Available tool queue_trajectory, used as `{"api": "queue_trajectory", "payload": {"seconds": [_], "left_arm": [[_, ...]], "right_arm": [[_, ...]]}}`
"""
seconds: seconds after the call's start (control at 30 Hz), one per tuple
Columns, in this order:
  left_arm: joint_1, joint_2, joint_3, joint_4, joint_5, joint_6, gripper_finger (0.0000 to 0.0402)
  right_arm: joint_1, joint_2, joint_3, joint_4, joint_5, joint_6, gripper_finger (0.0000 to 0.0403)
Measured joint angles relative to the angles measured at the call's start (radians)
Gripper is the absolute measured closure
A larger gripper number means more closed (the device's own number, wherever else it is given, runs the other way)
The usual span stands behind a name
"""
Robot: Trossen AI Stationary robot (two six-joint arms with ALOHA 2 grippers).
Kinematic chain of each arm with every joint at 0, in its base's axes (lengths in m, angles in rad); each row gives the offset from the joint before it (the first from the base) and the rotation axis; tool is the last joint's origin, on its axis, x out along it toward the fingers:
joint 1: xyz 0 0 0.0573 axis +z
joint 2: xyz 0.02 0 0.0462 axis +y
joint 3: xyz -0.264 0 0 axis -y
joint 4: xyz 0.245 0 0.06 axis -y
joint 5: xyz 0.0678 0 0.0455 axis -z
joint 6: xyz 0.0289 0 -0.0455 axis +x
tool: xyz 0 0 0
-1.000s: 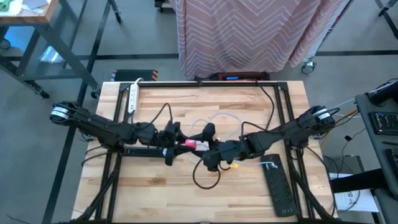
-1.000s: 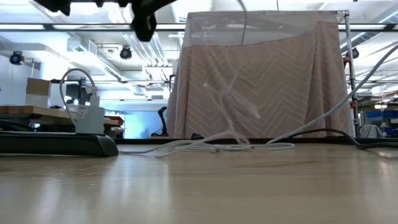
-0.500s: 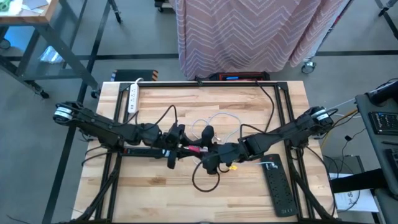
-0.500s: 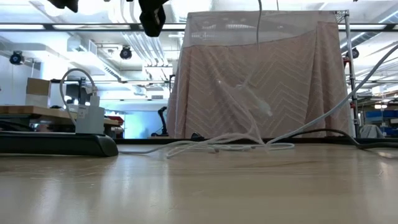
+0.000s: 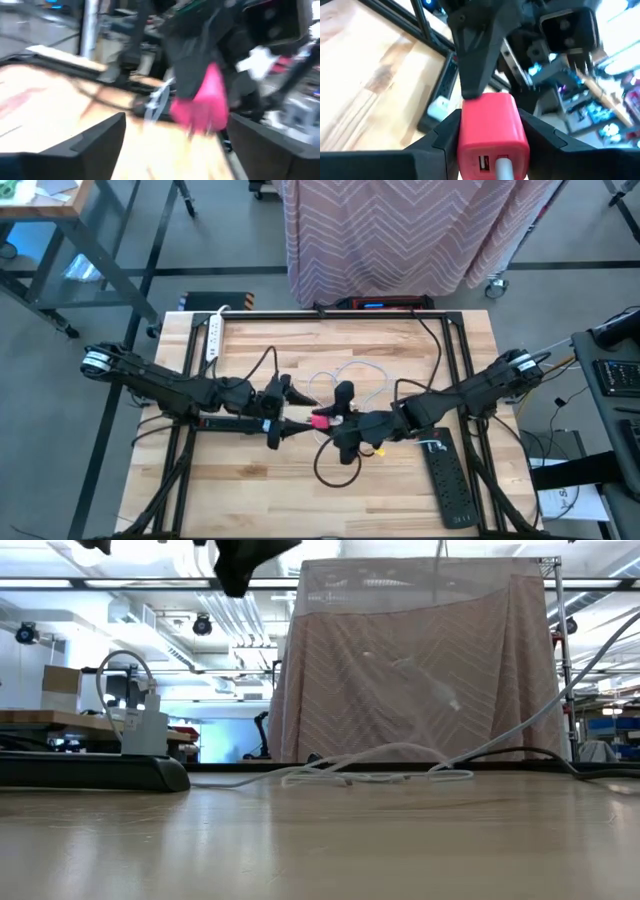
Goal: Plug in charger cables
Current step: Insert the pink charger adapter into white outlet extension
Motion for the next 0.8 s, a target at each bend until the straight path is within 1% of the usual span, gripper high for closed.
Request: {"api": "queue_trajectory", "payload": {"seconds": [0.07,0.17,0.27,0.33,0.4,0.43,0.5,0.57,0.63,0.73,0.8], "left_arm": [[0.001,-0.026,-0.015,-0.040,-0.058,-0.004,0.0067],[0.002,-0.075,-0.043,-0.108,-0.134,-0.021,0.0053],[0.001,-0.150,-0.051,-0.268,-0.246,-0.066,0.0051],[0.001,-0.197,-0.052,-0.430,-0.347,-0.136,0.0056],[0.001,-0.237,-0.053,-0.610,-0.456,-0.241,0.0064],[0.002,-0.249,-0.053,-0.703,-0.504,-0.308,0.0068],[0.007,-0.264,-0.056,-0.901,-0.563,-0.473,0.0075],[0.021,-0.261,-0.066,-1.035,-0.580,-0.629,0.0081],[0.047,-0.253,-0.085,-1.101,-0.583,-0.733,0.0085],[0.122,-0.238,-0.123,-1.122,-0.600,-0.813,0.0090],[0.201,-0.232,-0.144,-1.148,-0.599,-0.831,0.0094]], "right_arm": [[0.002,-0.025,0.000,-0.050,0.001,0.046,0.0262],[0.014,-0.071,0.000,-0.114,0.002,0.113,0.0262],[0.026,-0.118,-0.024,-0.149,0.034,0.166,0.0262],[0.034,-0.147,-0.052,-0.178,0.066,0.198,0.0262],[0.042,-0.175,-0.077,-0.183,0.081,0.237,0.0262],[0.042,-0.186,-0.091,-0.188,0.082,0.258,0.0262],[0.044,-0.205,-0.118,-0.181,0.081,0.296,0.0262],[0.043,-0.208,-0.143,-0.185,0.081,0.329,0.0262],[0.042,-0.204,-0.161,-0.183,0.080,0.350,0.0262],[0.042,-0.195,-0.172,-0.157,0.084,0.356,0.0262],[0.042,-0.195,-0.176,-0.156,0.086,0.369,0.0262]]}}
